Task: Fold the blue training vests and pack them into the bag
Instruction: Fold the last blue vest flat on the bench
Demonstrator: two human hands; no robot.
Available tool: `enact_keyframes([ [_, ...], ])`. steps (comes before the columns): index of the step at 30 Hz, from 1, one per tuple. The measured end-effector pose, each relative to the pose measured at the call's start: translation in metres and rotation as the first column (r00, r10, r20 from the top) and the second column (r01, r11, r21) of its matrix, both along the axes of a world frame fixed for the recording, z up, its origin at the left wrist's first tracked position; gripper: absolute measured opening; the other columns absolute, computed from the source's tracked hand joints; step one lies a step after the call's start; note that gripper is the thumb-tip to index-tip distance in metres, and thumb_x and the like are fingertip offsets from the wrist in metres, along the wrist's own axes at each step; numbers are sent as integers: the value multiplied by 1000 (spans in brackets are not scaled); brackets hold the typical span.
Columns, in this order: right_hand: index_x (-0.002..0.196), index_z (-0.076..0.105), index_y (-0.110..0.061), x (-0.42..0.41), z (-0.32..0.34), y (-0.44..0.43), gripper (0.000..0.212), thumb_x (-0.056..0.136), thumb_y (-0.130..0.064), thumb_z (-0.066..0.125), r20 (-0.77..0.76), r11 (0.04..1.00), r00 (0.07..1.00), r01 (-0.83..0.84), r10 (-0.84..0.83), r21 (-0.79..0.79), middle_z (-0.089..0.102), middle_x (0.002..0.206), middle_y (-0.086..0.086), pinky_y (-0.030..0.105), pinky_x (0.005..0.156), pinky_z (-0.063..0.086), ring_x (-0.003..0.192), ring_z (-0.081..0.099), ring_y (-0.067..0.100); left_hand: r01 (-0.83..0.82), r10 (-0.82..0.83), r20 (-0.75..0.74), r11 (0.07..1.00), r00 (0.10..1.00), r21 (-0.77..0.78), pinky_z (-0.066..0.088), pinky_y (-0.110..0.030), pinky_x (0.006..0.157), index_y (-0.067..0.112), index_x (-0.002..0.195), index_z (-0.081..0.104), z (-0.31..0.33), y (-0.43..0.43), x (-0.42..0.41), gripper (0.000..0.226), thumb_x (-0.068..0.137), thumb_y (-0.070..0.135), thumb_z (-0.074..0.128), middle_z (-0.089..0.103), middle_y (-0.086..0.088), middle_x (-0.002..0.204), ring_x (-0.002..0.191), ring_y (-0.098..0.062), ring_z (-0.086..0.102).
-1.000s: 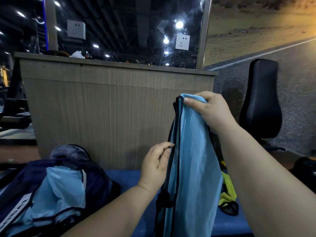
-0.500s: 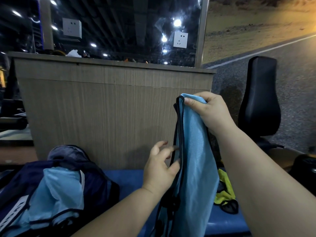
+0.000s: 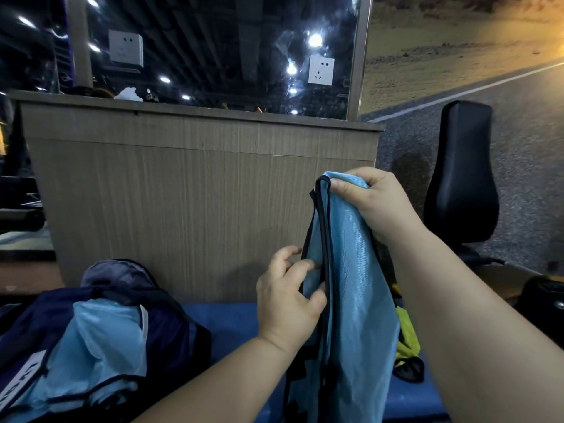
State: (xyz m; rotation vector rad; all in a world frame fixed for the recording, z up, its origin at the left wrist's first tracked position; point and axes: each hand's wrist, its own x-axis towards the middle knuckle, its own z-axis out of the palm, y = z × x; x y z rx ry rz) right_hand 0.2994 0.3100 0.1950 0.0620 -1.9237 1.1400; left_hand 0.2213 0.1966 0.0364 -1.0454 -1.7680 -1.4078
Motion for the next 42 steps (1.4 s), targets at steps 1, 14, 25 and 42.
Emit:
enact_keyframes([
  [1, 69, 70, -24, 0, 0, 1, 27, 60, -48, 76, 1, 1000, 1000, 6, -6, -1, 67, 71, -2, 37, 67, 51, 70, 63, 16, -8, 9, 27, 999, 1000, -40, 52, -43, 83, 26, 93, 69, -1, 0, -2, 30, 69, 43, 60, 47, 13, 128, 99, -13, 58],
  [14, 71, 68, -11, -4, 0, 24, 31, 75, -39, 83, 37, 975, 974, 224, -224, -4, 58, 67, 1, 32, 61, 42, 63, 53, 14, 354, -331, 344, 935, 879, -6, 37, -21, 57, 27, 99, 46, 7, -17, -9, 6, 102, 23, 44, 45, 13, 63, 55, -2, 38],
  [25, 69, 67, -20, -18, 3, -8, 31, 77, -47, 79, 65, 919, 923, 368, -380, 144, 58, 61, -6, 27, 54, 38, 58, 50, 10, 294, -186, 489, 943, 853, -156, 50, -32, 93, 37, 147, 9, -4, -3, 17, 96, 76, 44, 75, 51, 18, 130, 111, -6, 56],
  [42, 75, 68, -14, 6, 21, 28, 32, 74, -42, 82, -36, 934, 940, 333, -340, -132, 63, 74, 4, 32, 62, 47, 67, 58, 15, 601, -98, 718, 631, 689, -491, 59, -36, 72, 13, 94, 65, -18, -29, -33, 23, 73, 16, 74, 73, -7, 90, 75, -14, 68],
])
